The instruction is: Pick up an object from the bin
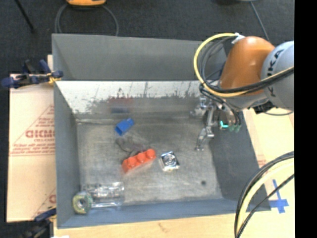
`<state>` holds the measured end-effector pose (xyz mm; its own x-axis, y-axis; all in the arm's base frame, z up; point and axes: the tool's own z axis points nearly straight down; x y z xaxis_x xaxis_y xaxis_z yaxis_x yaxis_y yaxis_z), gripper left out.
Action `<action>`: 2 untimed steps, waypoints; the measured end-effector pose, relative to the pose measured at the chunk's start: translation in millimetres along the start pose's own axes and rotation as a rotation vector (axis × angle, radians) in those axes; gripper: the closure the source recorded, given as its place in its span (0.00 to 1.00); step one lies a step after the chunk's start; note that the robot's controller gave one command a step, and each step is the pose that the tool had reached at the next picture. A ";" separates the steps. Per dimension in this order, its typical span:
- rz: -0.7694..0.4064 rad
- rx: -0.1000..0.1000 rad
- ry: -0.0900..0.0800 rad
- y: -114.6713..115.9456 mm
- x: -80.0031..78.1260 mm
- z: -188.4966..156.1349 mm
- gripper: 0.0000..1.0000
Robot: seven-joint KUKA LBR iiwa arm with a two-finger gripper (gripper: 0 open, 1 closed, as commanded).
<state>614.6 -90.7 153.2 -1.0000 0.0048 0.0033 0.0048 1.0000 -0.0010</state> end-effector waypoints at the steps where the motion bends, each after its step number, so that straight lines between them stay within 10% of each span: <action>1: -0.072 0.000 -0.011 32.9 42.7 80.6 0.00; 2: -0.111 0.000 -0.016 115.5 53.1 78.5 0.00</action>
Offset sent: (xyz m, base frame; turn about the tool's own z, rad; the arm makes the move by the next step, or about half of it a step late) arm -0.0438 0.0335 -0.0799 -0.0761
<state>561.8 24.9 74.7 -0.9943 -0.1056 -0.0129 -0.1056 0.9944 -0.0016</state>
